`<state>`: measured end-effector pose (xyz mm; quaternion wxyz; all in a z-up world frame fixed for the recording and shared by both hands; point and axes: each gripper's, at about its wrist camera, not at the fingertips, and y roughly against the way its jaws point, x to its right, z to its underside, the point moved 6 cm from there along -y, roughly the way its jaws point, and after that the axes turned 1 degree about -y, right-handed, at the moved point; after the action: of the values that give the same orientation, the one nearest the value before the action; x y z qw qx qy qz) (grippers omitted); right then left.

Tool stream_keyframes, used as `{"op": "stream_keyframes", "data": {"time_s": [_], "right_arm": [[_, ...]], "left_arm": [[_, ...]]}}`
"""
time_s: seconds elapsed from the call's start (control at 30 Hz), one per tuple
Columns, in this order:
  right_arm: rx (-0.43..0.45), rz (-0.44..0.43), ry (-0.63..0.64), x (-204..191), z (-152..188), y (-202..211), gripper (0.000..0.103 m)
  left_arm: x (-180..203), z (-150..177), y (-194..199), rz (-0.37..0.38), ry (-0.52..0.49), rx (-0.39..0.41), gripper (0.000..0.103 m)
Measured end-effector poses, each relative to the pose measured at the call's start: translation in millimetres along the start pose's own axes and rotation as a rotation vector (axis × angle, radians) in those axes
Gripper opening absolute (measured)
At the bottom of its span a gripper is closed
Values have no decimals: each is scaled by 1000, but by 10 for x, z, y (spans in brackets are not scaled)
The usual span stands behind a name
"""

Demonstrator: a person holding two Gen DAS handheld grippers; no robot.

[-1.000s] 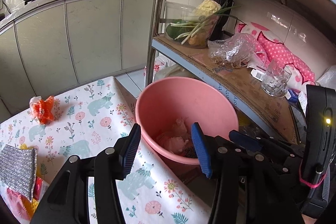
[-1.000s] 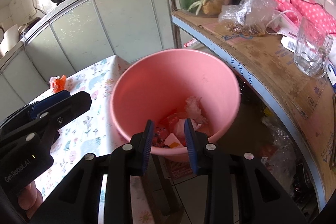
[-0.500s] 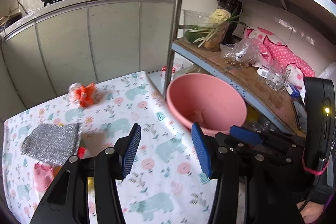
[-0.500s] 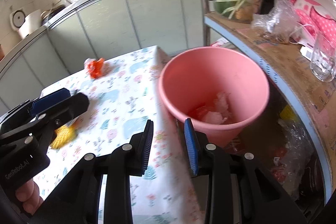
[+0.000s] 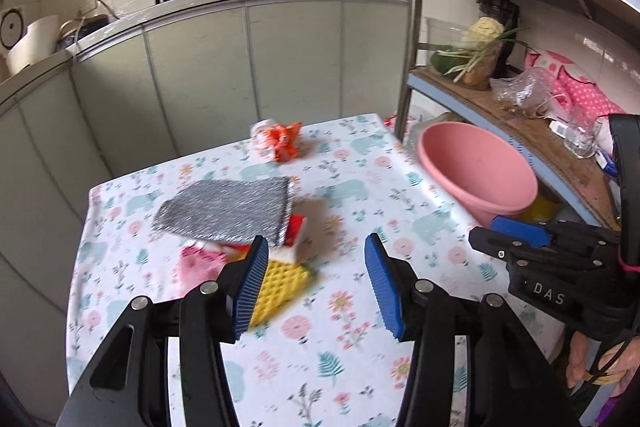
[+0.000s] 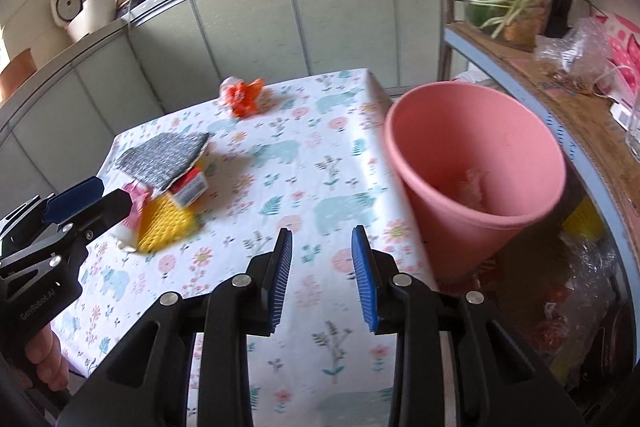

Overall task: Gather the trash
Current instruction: 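Move both tools back over the table toward the remaining trash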

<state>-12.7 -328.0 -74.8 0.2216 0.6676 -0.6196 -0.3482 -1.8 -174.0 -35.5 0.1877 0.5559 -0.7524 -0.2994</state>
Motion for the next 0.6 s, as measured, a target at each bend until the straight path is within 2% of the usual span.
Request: {"op": "stream_keyframes", "data": {"time_s": [0.4,0.57,0.6], "right_arm": [[-46,-59,68,-407,98,-149,32],[-51,-116,105,-592,95,-208,33],[-52,-127,111,-627,92,-222,39]], "left_arm": [[-372,289,53,-54,55,-32,50],[-824,408,147,-58,128,-23,50],[-945,442,159,-62,150,-25,50]]}}
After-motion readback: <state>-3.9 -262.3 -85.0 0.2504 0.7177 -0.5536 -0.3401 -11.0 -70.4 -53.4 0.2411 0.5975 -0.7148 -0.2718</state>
